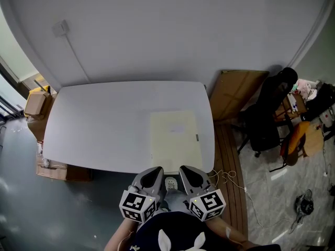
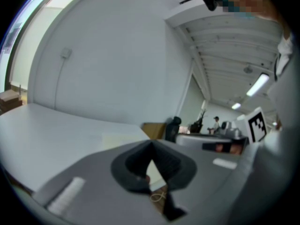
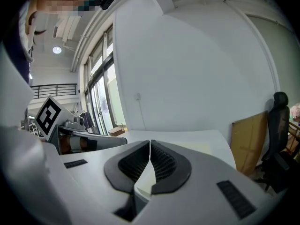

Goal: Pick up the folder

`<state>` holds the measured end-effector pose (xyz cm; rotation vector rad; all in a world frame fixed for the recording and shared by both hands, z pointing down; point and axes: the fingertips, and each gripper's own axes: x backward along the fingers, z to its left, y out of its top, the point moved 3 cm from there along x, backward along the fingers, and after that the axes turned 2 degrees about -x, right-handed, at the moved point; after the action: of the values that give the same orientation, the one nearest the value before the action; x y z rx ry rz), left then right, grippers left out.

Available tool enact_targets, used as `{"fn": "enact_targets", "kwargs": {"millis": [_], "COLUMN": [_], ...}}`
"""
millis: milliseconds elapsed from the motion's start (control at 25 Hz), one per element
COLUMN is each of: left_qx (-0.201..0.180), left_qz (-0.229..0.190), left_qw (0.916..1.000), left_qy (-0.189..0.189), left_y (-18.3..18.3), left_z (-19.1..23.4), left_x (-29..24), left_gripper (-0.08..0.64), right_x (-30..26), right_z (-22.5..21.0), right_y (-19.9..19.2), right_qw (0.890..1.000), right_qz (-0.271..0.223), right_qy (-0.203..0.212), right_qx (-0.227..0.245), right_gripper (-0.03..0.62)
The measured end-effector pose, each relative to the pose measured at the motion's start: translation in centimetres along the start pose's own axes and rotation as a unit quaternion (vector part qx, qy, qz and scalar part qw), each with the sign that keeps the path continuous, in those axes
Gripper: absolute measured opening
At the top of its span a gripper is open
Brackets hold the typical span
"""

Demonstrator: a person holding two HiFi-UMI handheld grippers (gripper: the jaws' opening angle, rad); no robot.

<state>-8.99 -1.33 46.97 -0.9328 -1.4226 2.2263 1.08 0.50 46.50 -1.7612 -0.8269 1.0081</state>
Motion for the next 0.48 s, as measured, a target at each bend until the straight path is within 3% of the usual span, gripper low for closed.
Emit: {"fn": "enact_targets", "kwargs": {"millis": [480], "left_qx": [-0.001], "left_qz": [-0.002], "left_qw": [0.9999], "left_qy": [0.011], "left_y": [0.7], "left_z": [1.0], "left_x": [-1.8], "left_gripper": [0.003], "right_x": [-1.4], "right_z": [-1.7], "right_y": [0.4], "right_qw": [1.0], "right_qz": [0.0], "right_qy": [0.005], "right_qx": [-0.006], "right_gripper": [0.012]}}
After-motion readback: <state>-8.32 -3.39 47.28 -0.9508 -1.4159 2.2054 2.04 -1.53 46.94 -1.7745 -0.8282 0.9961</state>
